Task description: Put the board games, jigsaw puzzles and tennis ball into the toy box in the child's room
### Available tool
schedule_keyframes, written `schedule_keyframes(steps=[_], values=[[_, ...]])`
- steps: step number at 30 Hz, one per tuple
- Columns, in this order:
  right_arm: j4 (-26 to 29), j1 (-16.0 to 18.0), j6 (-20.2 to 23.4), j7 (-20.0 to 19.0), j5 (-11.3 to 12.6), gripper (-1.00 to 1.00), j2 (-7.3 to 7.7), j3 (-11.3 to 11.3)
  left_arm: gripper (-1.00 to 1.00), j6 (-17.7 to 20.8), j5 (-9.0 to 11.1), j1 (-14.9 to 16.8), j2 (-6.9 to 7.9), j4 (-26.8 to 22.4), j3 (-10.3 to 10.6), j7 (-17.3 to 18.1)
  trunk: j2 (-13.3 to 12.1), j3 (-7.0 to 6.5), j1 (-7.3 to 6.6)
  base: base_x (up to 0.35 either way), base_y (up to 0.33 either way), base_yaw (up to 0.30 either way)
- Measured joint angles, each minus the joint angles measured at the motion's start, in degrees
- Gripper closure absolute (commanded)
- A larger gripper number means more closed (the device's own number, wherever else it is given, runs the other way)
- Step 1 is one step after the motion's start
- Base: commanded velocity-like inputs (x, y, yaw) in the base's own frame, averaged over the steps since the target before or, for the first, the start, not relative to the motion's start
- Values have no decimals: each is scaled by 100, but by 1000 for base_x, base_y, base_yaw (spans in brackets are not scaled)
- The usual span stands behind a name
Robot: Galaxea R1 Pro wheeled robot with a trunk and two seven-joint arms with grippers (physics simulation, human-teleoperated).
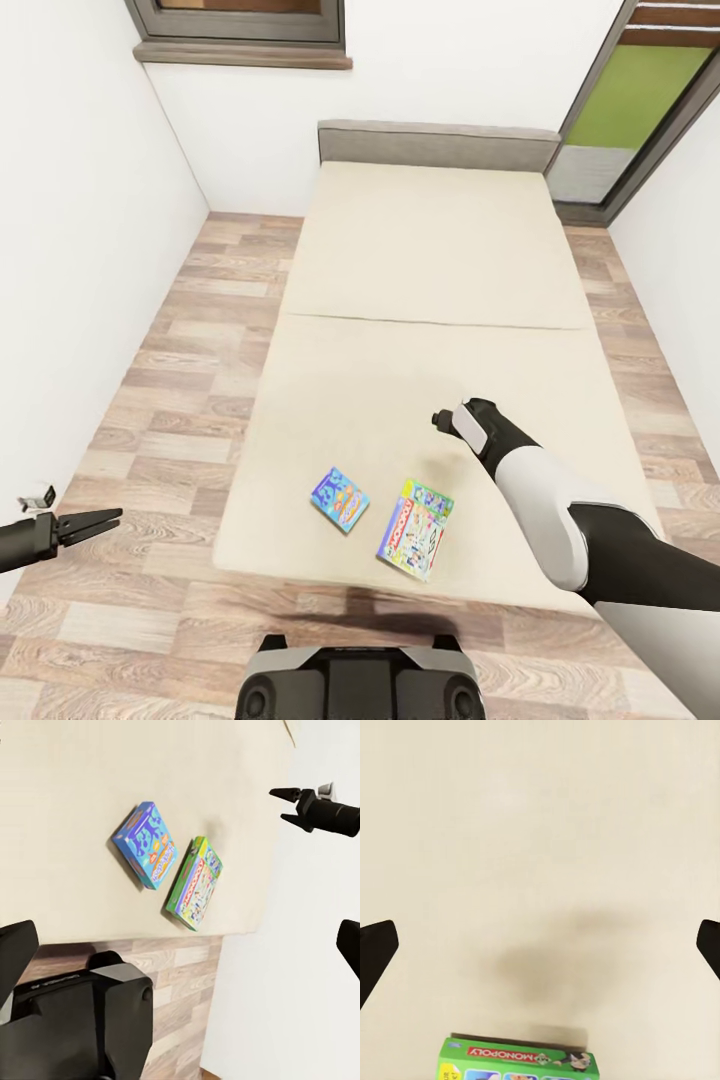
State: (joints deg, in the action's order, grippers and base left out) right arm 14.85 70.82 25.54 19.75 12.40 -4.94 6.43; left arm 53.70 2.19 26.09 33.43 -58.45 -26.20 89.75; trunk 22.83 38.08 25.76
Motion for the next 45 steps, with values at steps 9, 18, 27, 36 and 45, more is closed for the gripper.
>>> schedule_keyframes(steps=[9, 18, 27, 36, 45], values=[[-2, 0, -23, 0, 1, -100, -14, -2, -100, 1, -1, -1, 11, 0, 0, 0, 0, 85, 0, 0, 0, 0], [-2, 0, -25, 1, 2, -100, -72, -11, -100, 1, 4, -1, 7, 8, -1, 0, 0, 171, 0, 0, 0, 0], [-2, 0, -25, 1, 1, -100, -80, -12, -100, 1, 0, 0, 6, 9, 0, 0, 0, 256, 0, 0, 0, 0], [-2, 0, -25, 1, 1, -100, -72, -8, -100, 1, 4, 0, 3, 9, 0, 0, 0, 341, 0, 0, 0, 0], [-2, 0, -30, 1, -7, -100, -72, -11, -100, 1, 5, 0, 3, 9, 0, 0, 0, 427, 0, 0, 0, 0]])
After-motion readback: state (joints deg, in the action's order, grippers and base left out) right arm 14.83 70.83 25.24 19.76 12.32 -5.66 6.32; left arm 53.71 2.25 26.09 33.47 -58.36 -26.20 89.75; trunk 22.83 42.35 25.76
